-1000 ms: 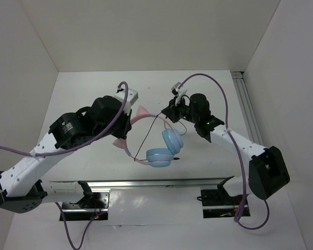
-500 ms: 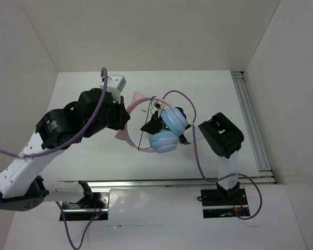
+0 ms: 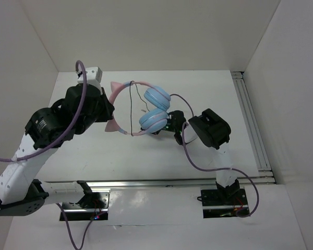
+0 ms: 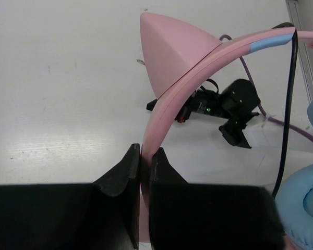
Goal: Wrap the headphones
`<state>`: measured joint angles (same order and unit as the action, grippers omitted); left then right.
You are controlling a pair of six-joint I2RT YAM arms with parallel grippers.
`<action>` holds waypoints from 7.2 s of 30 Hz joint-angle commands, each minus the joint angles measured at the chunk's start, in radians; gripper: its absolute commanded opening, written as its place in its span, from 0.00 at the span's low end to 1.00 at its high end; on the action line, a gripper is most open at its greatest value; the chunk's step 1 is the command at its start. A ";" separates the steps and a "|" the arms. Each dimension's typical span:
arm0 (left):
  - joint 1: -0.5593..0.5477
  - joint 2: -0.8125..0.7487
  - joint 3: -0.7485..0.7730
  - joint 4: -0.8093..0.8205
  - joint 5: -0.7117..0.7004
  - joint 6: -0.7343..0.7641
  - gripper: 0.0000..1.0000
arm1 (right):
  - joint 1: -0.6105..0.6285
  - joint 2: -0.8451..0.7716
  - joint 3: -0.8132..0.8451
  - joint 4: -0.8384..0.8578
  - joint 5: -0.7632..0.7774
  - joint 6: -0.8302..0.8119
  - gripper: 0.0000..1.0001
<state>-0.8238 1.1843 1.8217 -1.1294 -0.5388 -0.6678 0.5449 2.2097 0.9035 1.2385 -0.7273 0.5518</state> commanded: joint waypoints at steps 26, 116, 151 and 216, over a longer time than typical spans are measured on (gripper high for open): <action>0.566 0.176 -0.237 0.375 0.184 -0.079 0.00 | 0.490 -0.718 -0.221 -0.637 0.638 -0.274 0.00; -0.029 -0.080 -0.314 0.003 0.154 0.152 0.00 | 0.127 -0.535 -0.164 -0.463 -0.001 -0.323 0.13; -0.029 -0.061 -0.355 -0.009 0.037 0.089 0.00 | 0.090 -0.548 -0.235 -0.544 0.141 -0.359 0.33; 0.350 0.112 -0.966 0.689 -0.044 -0.645 0.00 | 0.138 -0.013 -0.275 0.437 0.200 0.548 0.03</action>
<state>-0.5011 1.2980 0.8398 -0.5220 -0.5156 -1.2057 0.6659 2.0857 0.5945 1.2396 -0.4259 0.9714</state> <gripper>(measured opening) 0.144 0.147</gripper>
